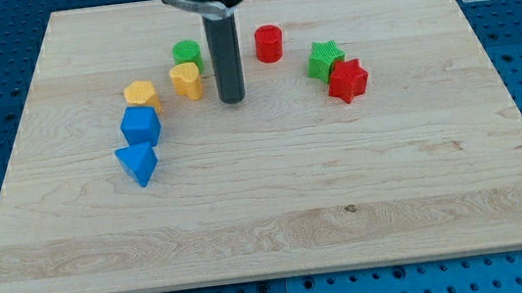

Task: Place the heart into the left of green circle

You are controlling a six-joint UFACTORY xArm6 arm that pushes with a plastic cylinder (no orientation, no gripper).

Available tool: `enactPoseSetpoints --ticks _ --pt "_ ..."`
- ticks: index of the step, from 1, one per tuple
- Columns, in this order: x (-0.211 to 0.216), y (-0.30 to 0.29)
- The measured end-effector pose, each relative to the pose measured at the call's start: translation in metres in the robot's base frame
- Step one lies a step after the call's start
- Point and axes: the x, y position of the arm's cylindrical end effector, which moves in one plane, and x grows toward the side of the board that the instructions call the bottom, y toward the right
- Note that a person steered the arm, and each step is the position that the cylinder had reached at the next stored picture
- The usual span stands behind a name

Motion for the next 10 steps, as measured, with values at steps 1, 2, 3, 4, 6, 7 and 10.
enactPoseSetpoints --ticks 1,2,3,4,6,7,10 --pt "0.0 0.0" --pt "-0.012 -0.012" --pt "-0.02 -0.039" --pt "-0.021 -0.064" --pt "-0.037 -0.077" --pt "-0.037 -0.092" --pt "-0.053 -0.093"
